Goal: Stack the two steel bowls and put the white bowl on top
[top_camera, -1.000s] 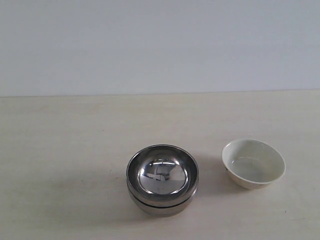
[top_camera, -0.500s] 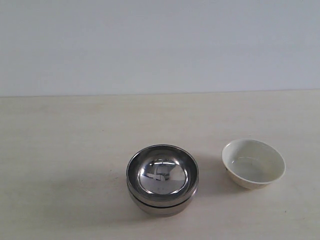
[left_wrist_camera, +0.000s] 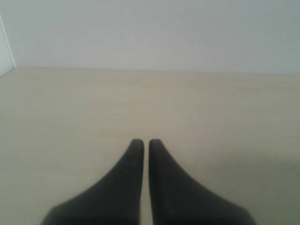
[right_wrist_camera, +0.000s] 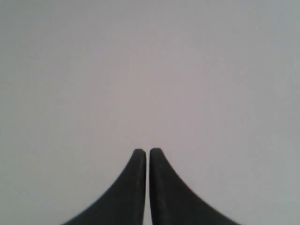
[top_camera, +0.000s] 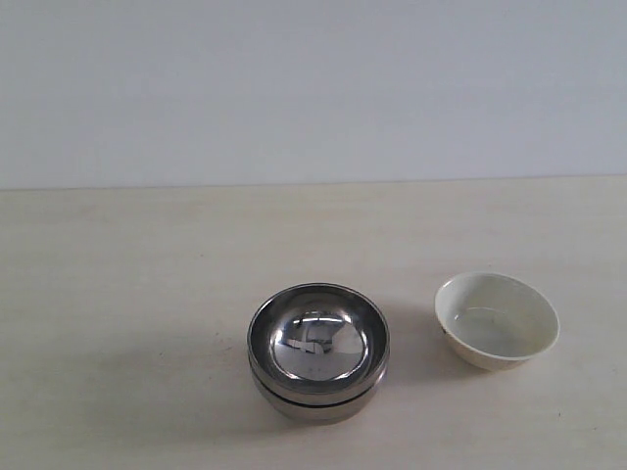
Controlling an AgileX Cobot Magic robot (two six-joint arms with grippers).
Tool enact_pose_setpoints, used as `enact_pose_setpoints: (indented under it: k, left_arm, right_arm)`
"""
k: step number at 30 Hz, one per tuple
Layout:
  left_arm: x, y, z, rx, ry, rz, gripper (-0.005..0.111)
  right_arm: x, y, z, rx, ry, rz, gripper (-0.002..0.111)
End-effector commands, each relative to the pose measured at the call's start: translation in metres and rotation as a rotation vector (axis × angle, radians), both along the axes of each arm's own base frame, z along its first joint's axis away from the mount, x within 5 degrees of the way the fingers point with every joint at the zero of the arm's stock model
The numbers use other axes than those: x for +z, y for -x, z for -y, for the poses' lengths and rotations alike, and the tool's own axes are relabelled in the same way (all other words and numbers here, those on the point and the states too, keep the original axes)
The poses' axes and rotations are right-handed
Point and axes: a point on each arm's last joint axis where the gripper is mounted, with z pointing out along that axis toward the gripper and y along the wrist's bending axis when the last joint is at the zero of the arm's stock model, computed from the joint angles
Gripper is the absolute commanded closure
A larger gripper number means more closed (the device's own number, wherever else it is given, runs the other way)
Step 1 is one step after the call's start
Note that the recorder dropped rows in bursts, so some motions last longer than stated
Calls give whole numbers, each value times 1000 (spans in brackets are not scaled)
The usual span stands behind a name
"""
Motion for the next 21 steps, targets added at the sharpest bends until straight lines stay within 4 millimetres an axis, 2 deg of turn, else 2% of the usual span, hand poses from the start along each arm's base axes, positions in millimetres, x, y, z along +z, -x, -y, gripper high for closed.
enact_pose_setpoints:
  k: [1,3,5,6,7,9,11,14,17,21]
  left_arm:
    - [-1,0,0,2,-9,-1,103]
    - [-1,0,0,2,-9,-1,103]
    - [-1,0,0,2,-9,-1,103]
    - [-1,0,0,2,-9,-1,103]
    - [-1,0,0,2,-9,-1,103]
    - [-1,0,0,2,-9,-1,103]
    - [-1,0,0,2,-9,-1,103]
    - [-1,0,0,2,-9,-1,103]
    - [-1,0,0,2,-9,-1,103]
    - [-1,0,0,2,-9,-1,103]
  right_arm:
    - [8,-35,-3,-19,82,-310,108]
    - [8,-56,-5,-16,96,-456,108]
    - [1,-87,-7,-12,125,-639,108]
    - [-8,-108,-9,-9,158,-732,108]
    - [-15,-120,-10,-6,162,-780,108]
    - [-48,-164,-14,3,182,-982,108]
    - [-71,-186,-16,8,193,-1091,108]
    - [-110,-216,-20,19,198,-1251,108]
    - [-146,-237,-22,22,203,-1362,108]
    - [-170,-249,-23,25,209,-1421,108]
